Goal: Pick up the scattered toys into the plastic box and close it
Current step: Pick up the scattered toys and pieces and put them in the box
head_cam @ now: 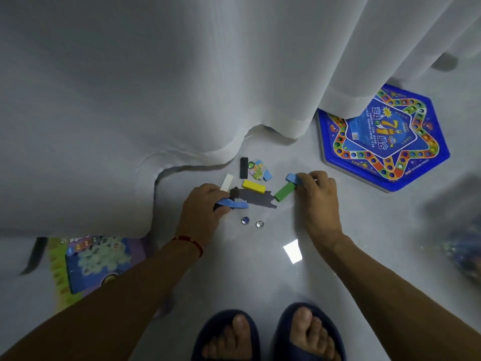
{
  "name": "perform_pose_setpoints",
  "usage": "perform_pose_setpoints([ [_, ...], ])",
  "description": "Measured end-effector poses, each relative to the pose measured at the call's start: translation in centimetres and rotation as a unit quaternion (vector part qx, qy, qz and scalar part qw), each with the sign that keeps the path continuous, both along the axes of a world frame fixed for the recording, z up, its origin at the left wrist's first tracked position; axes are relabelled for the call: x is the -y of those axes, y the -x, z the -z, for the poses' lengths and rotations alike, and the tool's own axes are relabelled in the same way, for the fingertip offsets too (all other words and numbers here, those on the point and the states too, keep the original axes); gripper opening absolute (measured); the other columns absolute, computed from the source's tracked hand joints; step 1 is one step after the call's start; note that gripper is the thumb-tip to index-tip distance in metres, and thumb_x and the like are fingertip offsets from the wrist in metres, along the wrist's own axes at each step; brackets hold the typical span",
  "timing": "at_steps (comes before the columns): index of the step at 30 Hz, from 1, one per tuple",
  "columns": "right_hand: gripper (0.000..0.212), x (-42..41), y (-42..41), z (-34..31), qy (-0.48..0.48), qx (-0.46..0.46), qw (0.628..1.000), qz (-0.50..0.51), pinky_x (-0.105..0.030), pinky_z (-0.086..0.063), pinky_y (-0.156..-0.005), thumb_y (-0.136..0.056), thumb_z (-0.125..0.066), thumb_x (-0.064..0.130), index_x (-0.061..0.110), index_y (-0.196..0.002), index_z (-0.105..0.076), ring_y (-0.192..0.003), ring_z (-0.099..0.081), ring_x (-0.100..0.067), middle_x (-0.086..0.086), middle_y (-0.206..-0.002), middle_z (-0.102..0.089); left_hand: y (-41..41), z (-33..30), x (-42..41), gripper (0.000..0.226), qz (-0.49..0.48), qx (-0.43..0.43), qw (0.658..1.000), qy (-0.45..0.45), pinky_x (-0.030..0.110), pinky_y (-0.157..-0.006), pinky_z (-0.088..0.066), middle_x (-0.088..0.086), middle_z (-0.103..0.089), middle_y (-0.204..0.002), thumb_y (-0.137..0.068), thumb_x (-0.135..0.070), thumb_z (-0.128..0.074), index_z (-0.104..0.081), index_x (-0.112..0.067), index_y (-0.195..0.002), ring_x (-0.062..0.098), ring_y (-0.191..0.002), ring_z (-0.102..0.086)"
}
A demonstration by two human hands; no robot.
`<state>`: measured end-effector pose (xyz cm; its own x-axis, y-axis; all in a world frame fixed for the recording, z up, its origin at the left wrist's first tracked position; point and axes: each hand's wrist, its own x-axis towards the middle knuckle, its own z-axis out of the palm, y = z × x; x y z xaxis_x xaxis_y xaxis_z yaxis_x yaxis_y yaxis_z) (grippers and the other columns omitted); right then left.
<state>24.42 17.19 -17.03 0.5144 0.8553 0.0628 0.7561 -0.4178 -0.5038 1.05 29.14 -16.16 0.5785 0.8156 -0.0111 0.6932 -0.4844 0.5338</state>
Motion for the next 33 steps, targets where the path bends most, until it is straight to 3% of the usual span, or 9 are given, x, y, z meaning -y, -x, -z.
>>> perform_pose_setpoints([
  [4,0.027,0.2,-0.1,-0.6,-0.02,-0.065,0.997,0.026,-0.037,-0.048,-0.095,-0.097,-0.059,0.006,0.006,-0.124,-0.064,-0.108,-0.052,-0.029,-0.014,-0.121,-0.057,0.1,0.1,0.4,0.019,-0.022,-0.001,1.0,0.016,0.031,-0.078,-0.049,0.01,-0.065,-0.094,-0.077,-0.01,-0.075,-0.071,-0.007,-0.095,0.023,-0.086,-0.059],
  [8,0.031,0.5,0.4,-0.5,-0.004,-0.002,0.985,-0.175,-0.033,-0.049,-0.093,-0.091,-0.067,0.006,0.016,-0.12,-0.063,-0.108,-0.054,-0.025,-0.008,-0.132,-0.053,0.0,0.0,0.7,0.014,-0.044,-0.021,0.999,0.012,0.024,-0.072,-0.042,0.011,-0.061,-0.093,-0.08,-0.009,-0.073,-0.067,-0.008,-0.093,0.021,-0.083,-0.055],
  [10,0.037,0.4,0.4,-0.7,0.044,0.01,0.975,-0.22,-0.036,-0.052,-0.085,-0.088,-0.067,0.001,0.022,-0.116,-0.06,-0.098,-0.054,-0.024,-0.001,-0.127,-0.053,0.1,0.1,1.1,0.017,-0.023,-0.045,0.999,-0.01,0.026,-0.071,-0.043,0.015,-0.061,-0.093,-0.081,-0.007,-0.073,-0.067,-0.006,-0.096,0.026,-0.083,-0.055],
  [16,0.048,2.1,0.9,-1.6,0.109,0.073,0.976,-0.173,-0.036,-0.055,-0.075,-0.082,-0.076,0.008,0.019,-0.124,-0.054,-0.095,-0.052,-0.023,-0.008,-0.121,-0.054,0.8,-0.6,2.6,0.025,0.006,-0.087,0.995,-0.056,0.03,-0.062,-0.052,0.015,-0.057,-0.091,-0.075,-0.004,-0.079,-0.065,-0.006,-0.095,0.025,-0.075,-0.054],
  [19,0.047,3.2,1.0,-2.0,0.128,0.068,0.98,-0.137,-0.034,-0.055,-0.073,-0.083,-0.075,0.009,0.018,-0.123,-0.053,-0.09,-0.052,-0.022,-0.01,-0.113,-0.054,1.0,-1.5,3.4,0.018,-0.019,-0.055,0.998,-0.01,0.027,-0.062,-0.052,0.013,-0.05,-0.094,-0.079,0.0,-0.074,-0.06,-0.007,-0.089,0.022,-0.068,-0.055],
  [22,0.039,4.4,1.2,-2.8,0.139,0.038,0.985,-0.097,-0.032,-0.052,-0.078,-0.09,-0.069,0.015,0.018,-0.126,-0.052,-0.092,-0.053,-0.023,-0.012,-0.113,-0.054,1.5,-2.0,4.3,0.017,-0.078,-0.012,0.996,0.031,0.009,-0.061,-0.038,0.007,-0.047,-0.092,-0.078,-0.006,-0.073,-0.057,-0.013,-0.081,0.007,-0.067,-0.048],
  [24,0.033,5.5,1.6,-3.3,0.16,0.033,0.983,-0.08,-0.032,-0.049,-0.074,-0.093,-0.063,0.012,0.016,-0.124,-0.051,-0.089,-0.053,-0.025,-0.014,-0.112,-0.053,1.8,-2.7,5.2,0.019,-0.113,0.025,0.992,0.052,0.005,-0.059,-0.035,0.006,-0.05,-0.085,-0.072,-0.005,-0.075,-0.059,-0.016,-0.074,0.0,-0.07,-0.047],
  [28,0.026,8.5,2.1,-4.1,0.198,0.005,0.98,-0.027,-0.036,-0.047,-0.067,-0.091,-0.058,0.006,0.014,-0.114,-0.05,-0.077,-0.05,-0.027,-0.015,-0.107,-0.051,2.0,-5.1,8.5,0.022,-0.128,0.045,0.987,0.087,0.005,-0.058,-0.036,-0.003,-0.06,-0.072,-0.071,-0.005,-0.077,-0.062,-0.022,-0.067,0.004,-0.068,-0.053],
  [33,0.023,13.7,2.5,-5.1,0.224,-0.026,0.973,-0.042,-0.03,-0.049,-0.076,-0.091,-0.061,0.014,0.016,-0.111,-0.05,-0.084,-0.052,-0.024,-0.009,-0.111,-0.047,-0.5,-10.5,12.6,0.016,-0.125,0.091,0.972,0.175,0.008,-0.051,-0.041,-0.003,-0.065,-0.066,-0.073,-0.007,-0.08,-0.067,-0.017,-0.07,0.002,-0.055,-0.054],
])
